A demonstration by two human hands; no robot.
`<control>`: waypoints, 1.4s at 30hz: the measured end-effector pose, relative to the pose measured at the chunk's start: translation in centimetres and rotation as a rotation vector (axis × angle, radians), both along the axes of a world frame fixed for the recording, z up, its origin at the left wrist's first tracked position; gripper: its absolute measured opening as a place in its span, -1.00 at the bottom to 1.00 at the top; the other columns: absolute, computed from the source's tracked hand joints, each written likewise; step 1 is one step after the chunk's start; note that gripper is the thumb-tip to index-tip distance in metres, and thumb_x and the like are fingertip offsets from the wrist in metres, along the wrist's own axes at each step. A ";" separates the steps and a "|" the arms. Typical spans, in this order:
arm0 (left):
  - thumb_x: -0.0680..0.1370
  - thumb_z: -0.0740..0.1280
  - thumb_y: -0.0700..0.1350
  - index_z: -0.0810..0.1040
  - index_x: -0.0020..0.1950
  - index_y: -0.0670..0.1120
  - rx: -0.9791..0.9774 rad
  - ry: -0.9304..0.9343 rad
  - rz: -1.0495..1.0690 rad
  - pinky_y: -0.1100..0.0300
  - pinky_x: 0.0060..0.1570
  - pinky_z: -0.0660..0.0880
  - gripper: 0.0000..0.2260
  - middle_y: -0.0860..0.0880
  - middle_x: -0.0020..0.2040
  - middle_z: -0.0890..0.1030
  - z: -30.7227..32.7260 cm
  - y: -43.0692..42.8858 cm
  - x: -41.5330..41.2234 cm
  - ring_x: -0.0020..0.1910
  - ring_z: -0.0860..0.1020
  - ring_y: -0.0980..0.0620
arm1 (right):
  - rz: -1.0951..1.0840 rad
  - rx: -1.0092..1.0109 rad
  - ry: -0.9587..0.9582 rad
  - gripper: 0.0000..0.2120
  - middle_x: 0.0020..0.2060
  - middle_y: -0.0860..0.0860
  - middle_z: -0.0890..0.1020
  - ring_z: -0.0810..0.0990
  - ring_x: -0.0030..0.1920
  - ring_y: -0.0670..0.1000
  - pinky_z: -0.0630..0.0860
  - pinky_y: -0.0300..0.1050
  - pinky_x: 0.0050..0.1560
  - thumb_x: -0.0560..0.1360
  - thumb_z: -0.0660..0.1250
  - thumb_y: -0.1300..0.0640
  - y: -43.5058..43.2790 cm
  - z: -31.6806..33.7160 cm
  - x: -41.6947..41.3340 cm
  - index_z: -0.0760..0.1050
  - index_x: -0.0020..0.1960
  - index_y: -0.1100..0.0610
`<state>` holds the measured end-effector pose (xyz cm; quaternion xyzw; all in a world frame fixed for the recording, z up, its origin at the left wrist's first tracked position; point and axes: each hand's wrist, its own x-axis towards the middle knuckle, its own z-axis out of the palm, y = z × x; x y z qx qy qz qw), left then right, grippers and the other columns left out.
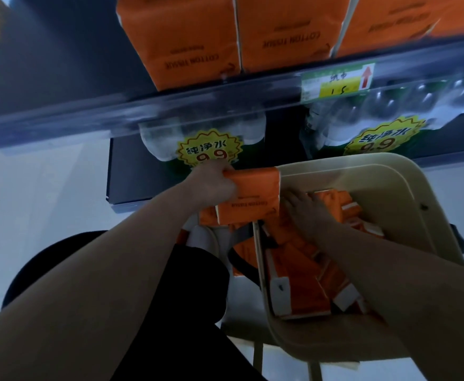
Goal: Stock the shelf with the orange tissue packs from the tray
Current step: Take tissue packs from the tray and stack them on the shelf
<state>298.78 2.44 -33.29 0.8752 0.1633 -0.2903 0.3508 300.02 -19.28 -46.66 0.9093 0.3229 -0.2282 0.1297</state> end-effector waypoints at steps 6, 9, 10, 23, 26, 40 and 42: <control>0.37 0.40 -0.25 0.48 0.20 -0.04 0.006 0.047 0.022 0.15 -0.12 0.43 -0.58 -0.07 0.10 0.49 -0.1 -0.1 0.7 0.05 0.47 -0.05 | -0.145 -0.074 -0.030 -0.56 0.36 0.16 0.31 0.27 0.37 0.19 0.29 0.09 0.29 0.56 0.20 0.07 -0.7 0.2 -0.7 0.27 0.41 0.16; 0.35 0.38 -0.25 0.48 0.14 -0.03 0.019 0.043 0.010 0.13 -0.10 0.46 -0.62 -0.09 0.09 0.51 -0.3 -0.3 0.9 0.06 0.49 -0.07 | -0.248 0.078 0.052 -0.45 0.28 0.16 0.37 0.34 0.28 0.21 0.35 0.08 0.19 0.44 0.37 0.04 -2.4 -0.3 -1.3 0.26 0.36 0.12; 0.35 0.38 -0.25 0.48 0.13 -0.02 0.026 0.038 0.004 0.13 -0.09 0.46 -0.62 -0.09 0.08 0.51 -0.4 -0.4 0.9 0.06 0.48 -0.08 | -0.320 0.185 0.139 -0.40 0.26 0.17 0.41 0.40 0.25 0.21 0.41 0.05 0.15 0.41 0.41 0.06 -3.0 -0.4 -1.6 0.24 0.36 0.13; 0.39 0.39 -0.23 0.40 0.19 -0.04 0.004 -0.195 -0.008 0.14 -0.15 0.43 -0.59 -0.08 0.07 0.47 2.0 -2.0 -2.1 0.02 0.48 -0.06 | -0.394 0.649 0.074 -0.50 0.17 0.05 0.56 0.50 0.19 0.13 0.42 -0.07 0.08 0.37 0.48 0.11 -6.6 7.5 -4.4 0.44 0.28 0.03; 0.37 0.41 -0.24 0.42 0.18 -0.04 -0.031 -0.257 0.019 0.12 -0.17 0.46 -0.59 -0.07 0.04 0.47 3.8 -2.1 -3.3 0.01 0.49 -0.07 | -0.338 0.618 -0.048 -0.55 0.14 0.11 0.50 0.44 0.18 0.20 0.43 0.08 0.14 0.37 0.47 0.09 -7.3 9.7 -5.0 0.49 0.23 0.07; 0.30 0.38 -0.39 0.46 -0.08 0.01 -0.136 -0.787 0.446 0.19 -0.25 0.48 -0.65 0.01 -0.18 0.52 17.0 7.7 -9.8 -0.17 0.50 0.02 | -0.081 0.726 -0.525 -0.54 0.23 0.00 0.50 0.36 0.26 0.11 0.28 0.05 0.17 0.47 0.38 0.05 0.4 26.2 -3.7 0.41 0.35 -0.03; 0.35 0.34 -0.45 0.47 0.01 -0.06 -0.073 -0.857 0.500 0.22 -0.25 0.45 -0.63 0.04 -0.17 0.51 18.3 9.9 -9.7 -0.12 0.50 0.01 | -0.054 0.754 -0.544 -0.54 0.22 -0.01 0.50 0.36 0.25 0.11 0.27 0.03 0.16 0.47 0.37 0.04 2.6 27.8 -3.6 0.40 0.35 -0.04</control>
